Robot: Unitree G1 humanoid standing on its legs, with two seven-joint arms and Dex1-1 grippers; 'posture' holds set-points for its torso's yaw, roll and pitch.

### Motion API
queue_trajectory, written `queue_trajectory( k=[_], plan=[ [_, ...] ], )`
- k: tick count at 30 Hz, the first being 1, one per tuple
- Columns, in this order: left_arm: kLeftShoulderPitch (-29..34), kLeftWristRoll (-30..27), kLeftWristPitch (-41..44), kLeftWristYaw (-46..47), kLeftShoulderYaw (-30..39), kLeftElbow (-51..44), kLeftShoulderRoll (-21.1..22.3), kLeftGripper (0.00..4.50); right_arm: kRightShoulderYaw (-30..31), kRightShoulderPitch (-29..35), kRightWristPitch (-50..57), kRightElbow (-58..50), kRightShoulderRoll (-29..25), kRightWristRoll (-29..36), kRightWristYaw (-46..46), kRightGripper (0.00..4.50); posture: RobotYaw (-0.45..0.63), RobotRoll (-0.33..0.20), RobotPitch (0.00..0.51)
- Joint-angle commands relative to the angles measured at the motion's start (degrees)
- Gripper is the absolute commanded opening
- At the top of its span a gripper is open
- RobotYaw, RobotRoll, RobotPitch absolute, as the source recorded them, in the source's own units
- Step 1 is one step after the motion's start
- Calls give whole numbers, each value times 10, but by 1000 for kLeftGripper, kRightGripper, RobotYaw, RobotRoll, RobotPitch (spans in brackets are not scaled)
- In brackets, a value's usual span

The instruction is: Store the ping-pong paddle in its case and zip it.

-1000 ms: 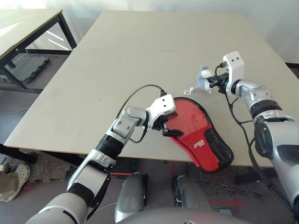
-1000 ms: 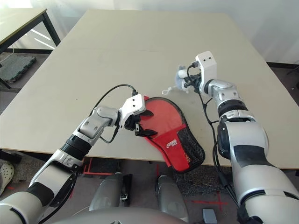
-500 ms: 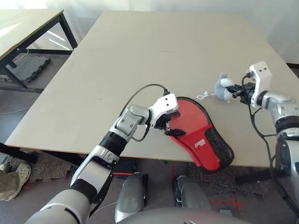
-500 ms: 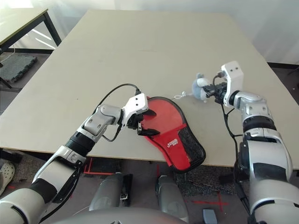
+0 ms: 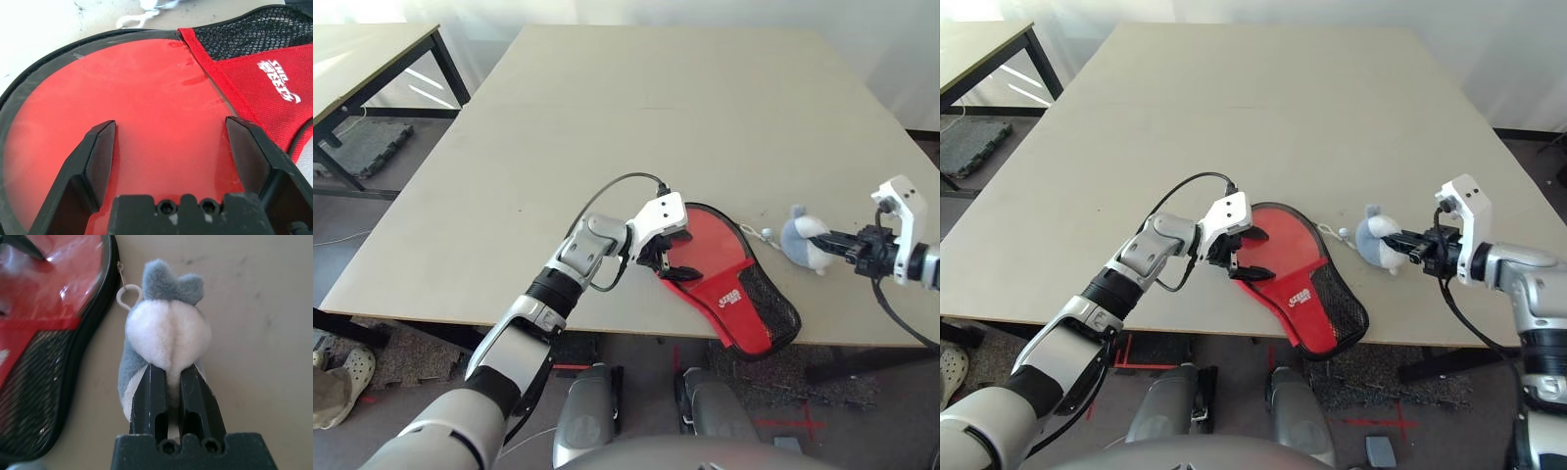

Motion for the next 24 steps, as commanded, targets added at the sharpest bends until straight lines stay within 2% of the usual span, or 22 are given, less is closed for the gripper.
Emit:
queue_trajectory(
  k=[1, 8, 19, 24],
  plan=[
    [1, 16, 8, -2, -13, 22, 0, 4500, -4, 51, 28, -29, -27, 19, 33, 9, -22, 0, 113],
    [2, 16, 10, -2, -14, 15, -4, 4500, 21, 124, 43, -73, -67, 44, 83, 9, -23, 0, 110],
    [16, 12, 33, 1, -19, -22, -7, 4500, 95, 192, -4, -56, -146, -6, 126, 9, -10, 0, 107],
    [15, 13, 33, 2, -18, -19, -5, 4500, 108, 218, -10, -51, -173, -11, 140, 9, -10, 0, 106]
  ],
)
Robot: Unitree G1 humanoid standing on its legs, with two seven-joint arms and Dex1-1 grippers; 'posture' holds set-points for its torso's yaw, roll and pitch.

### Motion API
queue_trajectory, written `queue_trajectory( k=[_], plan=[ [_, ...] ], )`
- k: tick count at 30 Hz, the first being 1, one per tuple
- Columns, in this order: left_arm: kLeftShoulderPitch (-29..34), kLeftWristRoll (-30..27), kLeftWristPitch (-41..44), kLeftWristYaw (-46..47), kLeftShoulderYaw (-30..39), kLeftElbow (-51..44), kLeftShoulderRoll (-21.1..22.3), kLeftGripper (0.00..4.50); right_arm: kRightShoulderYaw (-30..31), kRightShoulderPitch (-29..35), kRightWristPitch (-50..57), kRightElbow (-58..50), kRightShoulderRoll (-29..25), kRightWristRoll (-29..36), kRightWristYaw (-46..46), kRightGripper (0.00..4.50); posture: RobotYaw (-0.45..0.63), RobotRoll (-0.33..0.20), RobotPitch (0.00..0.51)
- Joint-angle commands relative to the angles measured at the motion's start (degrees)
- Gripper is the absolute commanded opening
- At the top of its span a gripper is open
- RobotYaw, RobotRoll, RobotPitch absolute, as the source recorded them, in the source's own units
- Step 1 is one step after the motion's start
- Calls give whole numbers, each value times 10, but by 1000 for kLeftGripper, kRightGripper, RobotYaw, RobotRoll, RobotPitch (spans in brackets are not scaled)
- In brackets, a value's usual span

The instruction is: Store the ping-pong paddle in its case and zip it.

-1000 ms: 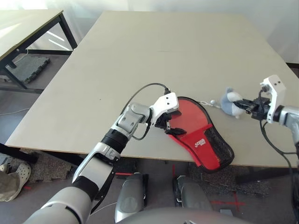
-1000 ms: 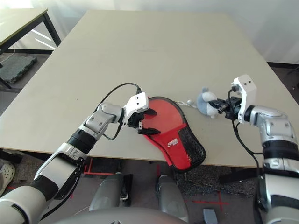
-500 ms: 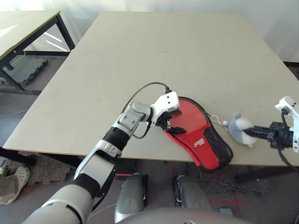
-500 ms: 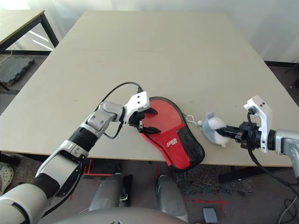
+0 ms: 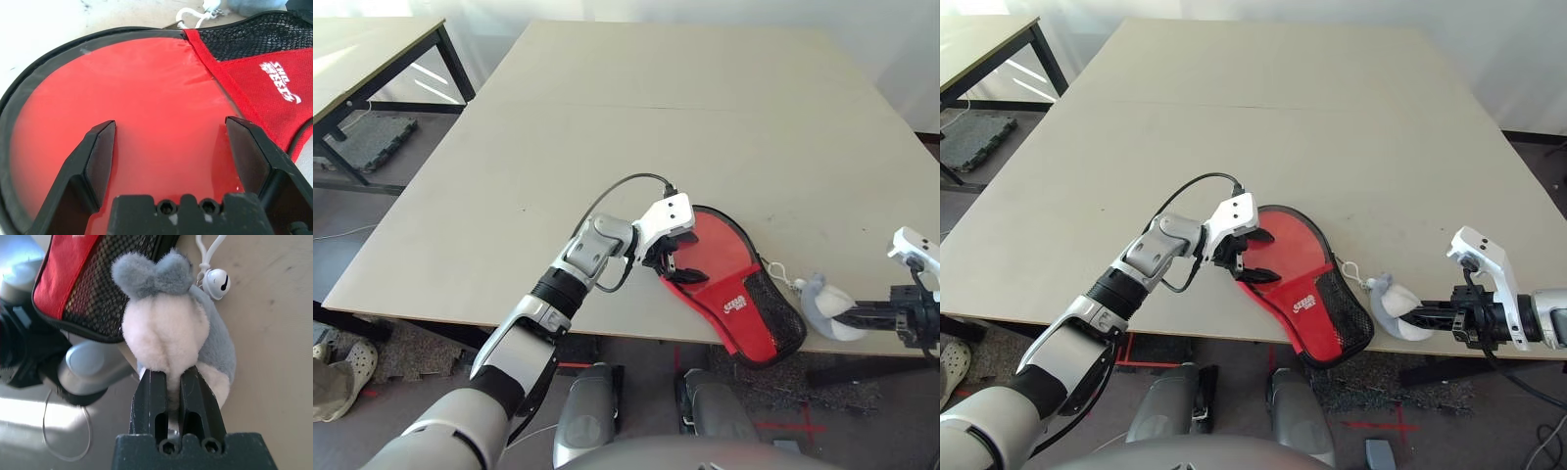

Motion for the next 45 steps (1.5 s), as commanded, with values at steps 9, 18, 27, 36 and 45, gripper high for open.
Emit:
queue_trajectory(
  k=[9, 18, 27, 36, 45],
  plan=[
    [8, 12, 8, 5, -9, 15, 3, 4500, 36, 93, 34, 25, -40, -23, 35, 9, -14, 0, 112],
    [7, 7, 6, 1, -9, 13, -5, 4500, 26, 169, 17, 55, -58, -37, 42, 9, -17, 0, 113],
    [8, 4, 6, -4, -12, 7, -12, 4500, -81, 127, 33, 79, -11, 26, 20, 1049, -22, 0, 114],
    [5, 2, 7, -6, -10, 6, -16, 4500, -233, -16, 161, 89, 6, 146, 5, 4482, -25, 0, 111],
    [5, -10, 22, -1, 8, -14, -11, 4500, -242, -191, 62, 150, 103, 100, -156, 4482, -7, 0, 107]
  ],
)
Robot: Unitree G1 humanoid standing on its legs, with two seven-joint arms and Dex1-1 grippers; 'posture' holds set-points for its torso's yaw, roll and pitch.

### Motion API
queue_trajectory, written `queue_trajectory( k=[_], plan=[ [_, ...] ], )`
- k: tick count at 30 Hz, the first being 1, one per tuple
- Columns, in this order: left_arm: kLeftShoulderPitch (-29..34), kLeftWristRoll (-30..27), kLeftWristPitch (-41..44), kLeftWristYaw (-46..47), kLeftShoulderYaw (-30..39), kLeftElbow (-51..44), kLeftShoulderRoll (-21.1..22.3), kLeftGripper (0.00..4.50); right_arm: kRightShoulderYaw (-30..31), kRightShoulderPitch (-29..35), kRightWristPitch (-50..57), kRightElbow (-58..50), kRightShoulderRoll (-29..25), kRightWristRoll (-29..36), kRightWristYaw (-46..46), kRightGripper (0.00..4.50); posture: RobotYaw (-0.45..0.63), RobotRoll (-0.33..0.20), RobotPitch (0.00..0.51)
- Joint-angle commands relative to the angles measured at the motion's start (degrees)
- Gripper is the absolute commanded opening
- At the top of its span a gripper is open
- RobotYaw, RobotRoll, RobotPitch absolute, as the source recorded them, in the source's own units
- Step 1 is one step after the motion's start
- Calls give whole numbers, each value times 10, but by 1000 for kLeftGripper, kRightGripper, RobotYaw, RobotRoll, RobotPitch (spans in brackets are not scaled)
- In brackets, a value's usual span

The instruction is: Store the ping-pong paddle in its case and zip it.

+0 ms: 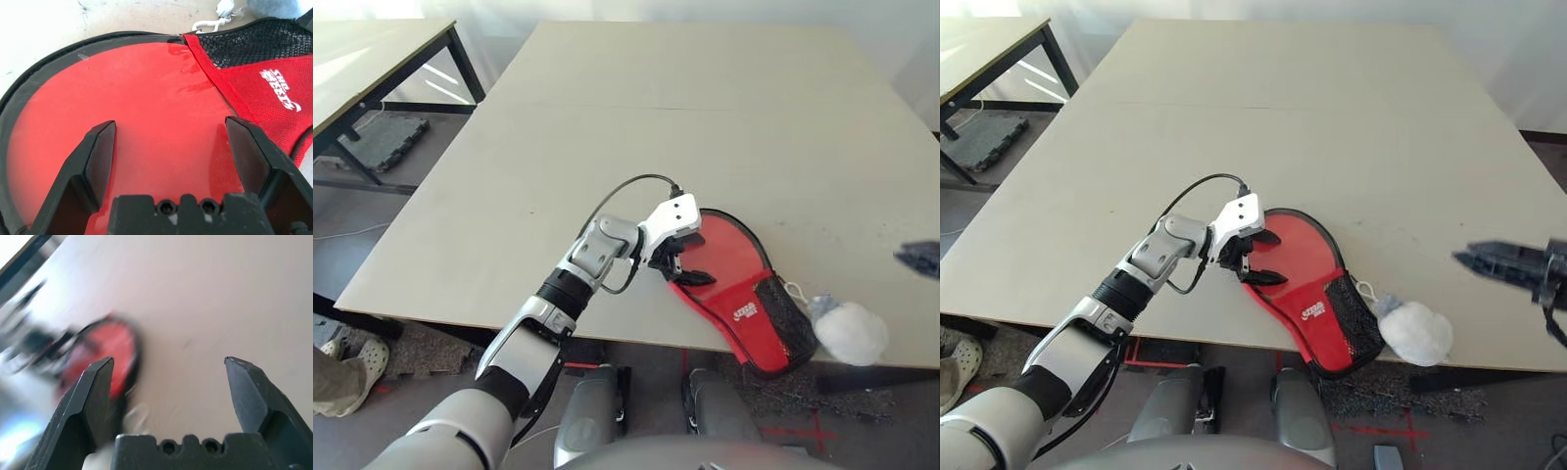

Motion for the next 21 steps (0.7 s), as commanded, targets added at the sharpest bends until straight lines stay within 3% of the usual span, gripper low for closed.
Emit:
queue_trajectory(
  k=[1, 7, 17, 21],
  plan=[
    [5, -4, 13, 1, 5, -15, 7, 4500, 15, -25, -46, 11, 35, -32, -57, 4482, -1, 0, 105],
    [18, -15, 41, 21, 32, -51, 28, 4500, 38, -106, -214, 75, 157, -129, -230, 4482, 16, 0, 104],
    [35, -67, 98, 147, 165, -103, 36, 4500, 45, -150, -394, 165, 234, -197, -372, 4482, 37, 0, 100],
    [48, -72, 44, 291, 265, -99, 23, 4500, 42, -163, -449, 204, 251, -218, -434, 4482, 49, 0, 96]
  ],
)
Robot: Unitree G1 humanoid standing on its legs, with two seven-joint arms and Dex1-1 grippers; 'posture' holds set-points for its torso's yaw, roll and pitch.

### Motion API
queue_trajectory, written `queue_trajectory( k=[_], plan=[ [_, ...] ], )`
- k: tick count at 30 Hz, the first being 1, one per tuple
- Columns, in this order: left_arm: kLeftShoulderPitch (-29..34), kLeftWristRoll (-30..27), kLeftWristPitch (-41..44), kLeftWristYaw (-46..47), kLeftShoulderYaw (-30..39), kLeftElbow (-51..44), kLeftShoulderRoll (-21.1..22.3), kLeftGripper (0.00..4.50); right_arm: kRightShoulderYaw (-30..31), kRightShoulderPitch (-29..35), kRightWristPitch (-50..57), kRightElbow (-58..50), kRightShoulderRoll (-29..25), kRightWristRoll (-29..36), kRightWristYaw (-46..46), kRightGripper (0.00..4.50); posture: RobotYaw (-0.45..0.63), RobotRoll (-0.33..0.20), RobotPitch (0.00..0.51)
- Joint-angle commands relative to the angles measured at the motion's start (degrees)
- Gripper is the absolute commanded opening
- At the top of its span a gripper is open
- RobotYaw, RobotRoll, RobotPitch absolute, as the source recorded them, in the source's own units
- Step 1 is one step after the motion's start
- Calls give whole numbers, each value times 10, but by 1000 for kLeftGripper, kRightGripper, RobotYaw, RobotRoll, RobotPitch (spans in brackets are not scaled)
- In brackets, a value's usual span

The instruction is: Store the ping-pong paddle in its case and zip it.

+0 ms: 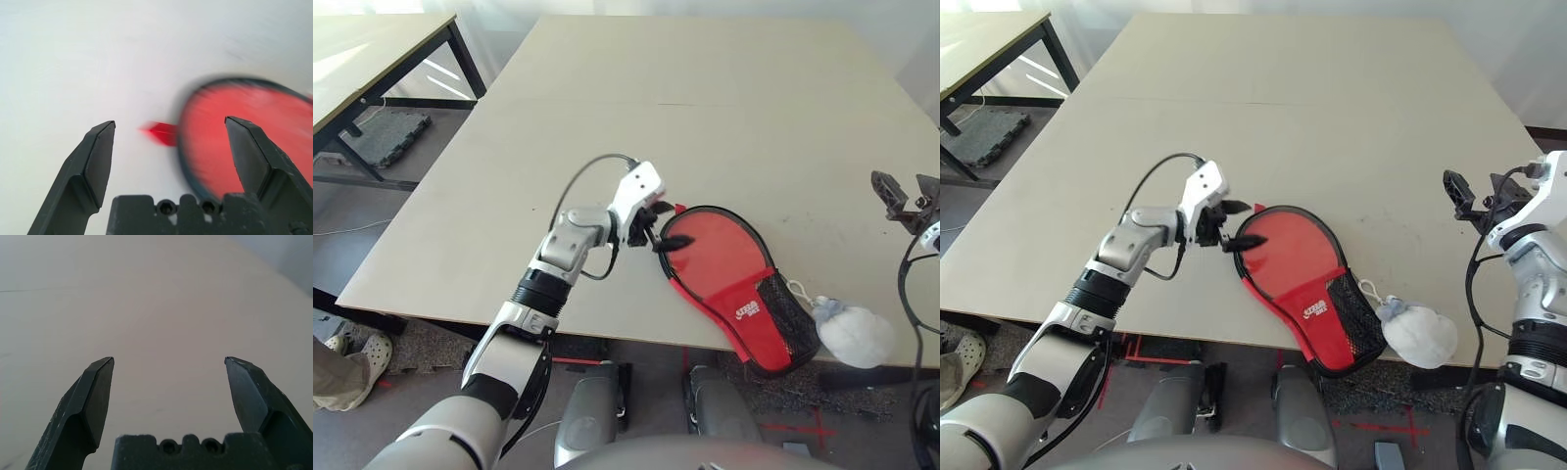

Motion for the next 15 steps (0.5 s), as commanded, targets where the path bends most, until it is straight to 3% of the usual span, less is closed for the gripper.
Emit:
queue_trajectory(
  k=[1, 3, 9, 15],
  plan=[
    [18, -6, -46, 113, 73, 7, -4, 4500, -4, -11, -48, 34, 11, -18, -46, 4482, 49, 0, 96],
    [37, 18, -120, 182, 107, 32, 11, 4500, -4, -15, -78, 54, 19, -29, -78, 4482, 62, 0, 92],
    [62, 34, -228, 345, 179, 103, 22, 4500, 6, -31, -135, 103, 24, -67, -165, 4482, 75, 0, 86],
    [59, 34, -286, 391, 191, 166, 20, 4500, 11, -49, -156, 130, 39, -71, -192, 4482, 89, 0, 82]
  ],
)
